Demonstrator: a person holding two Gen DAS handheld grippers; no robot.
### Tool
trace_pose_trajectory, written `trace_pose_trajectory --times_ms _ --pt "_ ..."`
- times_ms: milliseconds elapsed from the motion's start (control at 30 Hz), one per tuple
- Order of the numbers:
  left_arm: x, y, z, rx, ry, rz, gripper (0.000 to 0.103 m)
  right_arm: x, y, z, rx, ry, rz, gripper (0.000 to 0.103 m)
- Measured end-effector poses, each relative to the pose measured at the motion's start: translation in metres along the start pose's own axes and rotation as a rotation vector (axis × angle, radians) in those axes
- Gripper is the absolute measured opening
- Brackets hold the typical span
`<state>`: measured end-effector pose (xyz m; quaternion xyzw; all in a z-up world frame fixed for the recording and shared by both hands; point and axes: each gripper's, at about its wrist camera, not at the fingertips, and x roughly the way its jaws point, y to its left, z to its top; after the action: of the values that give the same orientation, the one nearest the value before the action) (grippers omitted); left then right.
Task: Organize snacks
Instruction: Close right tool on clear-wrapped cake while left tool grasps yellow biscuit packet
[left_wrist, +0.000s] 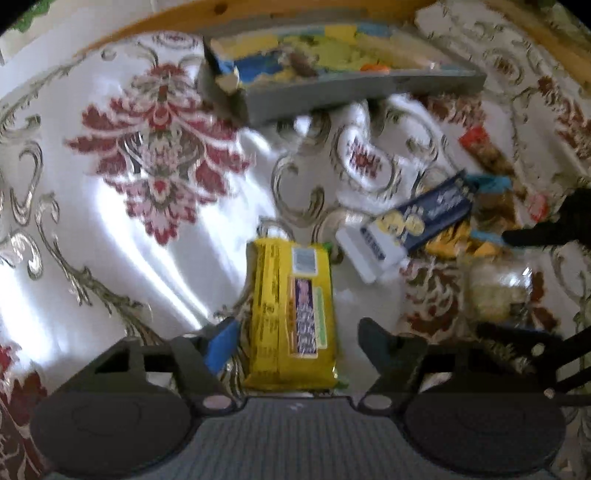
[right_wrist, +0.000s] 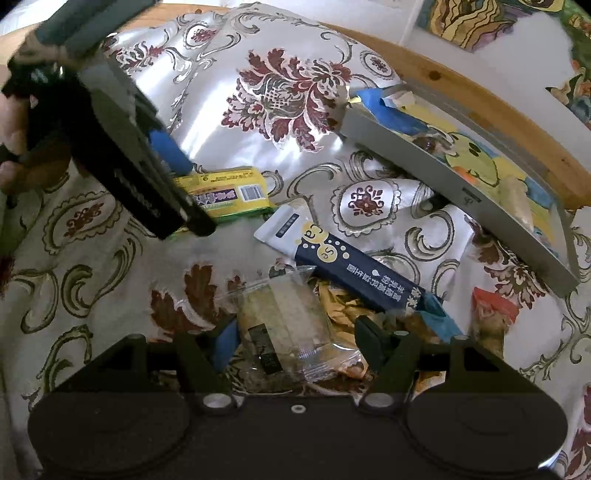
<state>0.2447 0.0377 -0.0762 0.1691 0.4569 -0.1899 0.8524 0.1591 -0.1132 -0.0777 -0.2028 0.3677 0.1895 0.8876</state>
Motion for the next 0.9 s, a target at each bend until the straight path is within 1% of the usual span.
trace_pose_trajectory --times_ms 33,100,133,233,367,467,533,600,667,800,900 --pt "0.004 -0.001 -0.002 0.003 0.021 0.011 0.063 0.0 0.0 0.0 0.001 0.0 -0.001 0.069" --pt "0.007 -0.004 -0.003 0.005 0.03 0.016 0.053 0.0 -0.001 -0.001 -0.001 -0.001 -0.005 0.069" --pt "0.007 -0.005 -0.003 0.003 0.03 0.011 0.051 -0.001 0.0 -0.001 -0.001 -0.001 -0.007 0.069" --pt "0.005 -0.008 -0.003 -0.018 0.033 0.006 0.051 -0.001 0.0 0.0 -0.003 -0.011 -0.014 0.069" --pt "0.001 -0.008 -0.002 -0.078 0.045 -0.037 0.051 -0.001 0.0 0.0 -0.007 -0.022 -0.023 0.069" --pt "-0.002 -0.007 -0.002 -0.146 0.055 -0.061 0.05 -0.002 -0.001 0.0 -0.005 -0.029 -0.026 0.069" --pt "-0.004 -0.007 -0.004 -0.201 0.076 -0.088 0.05 -0.004 -0.001 0.0 -0.001 -0.038 -0.03 0.069" --pt "-0.006 -0.009 -0.006 -0.235 0.094 -0.095 0.05 -0.007 -0.003 0.001 0.008 -0.046 -0.032 0.069" --pt "-0.009 -0.015 -0.009 -0.232 0.112 -0.101 0.05 -0.01 -0.004 0.0 0.017 -0.05 -0.037 0.069" --pt "-0.011 -0.031 -0.013 -0.184 0.12 -0.092 0.05 -0.017 -0.006 -0.002 0.037 -0.06 -0.048 0.069" --pt "-0.014 -0.032 -0.014 -0.204 0.116 -0.106 0.05 -0.025 -0.009 -0.004 0.058 -0.071 -0.059 0.069"
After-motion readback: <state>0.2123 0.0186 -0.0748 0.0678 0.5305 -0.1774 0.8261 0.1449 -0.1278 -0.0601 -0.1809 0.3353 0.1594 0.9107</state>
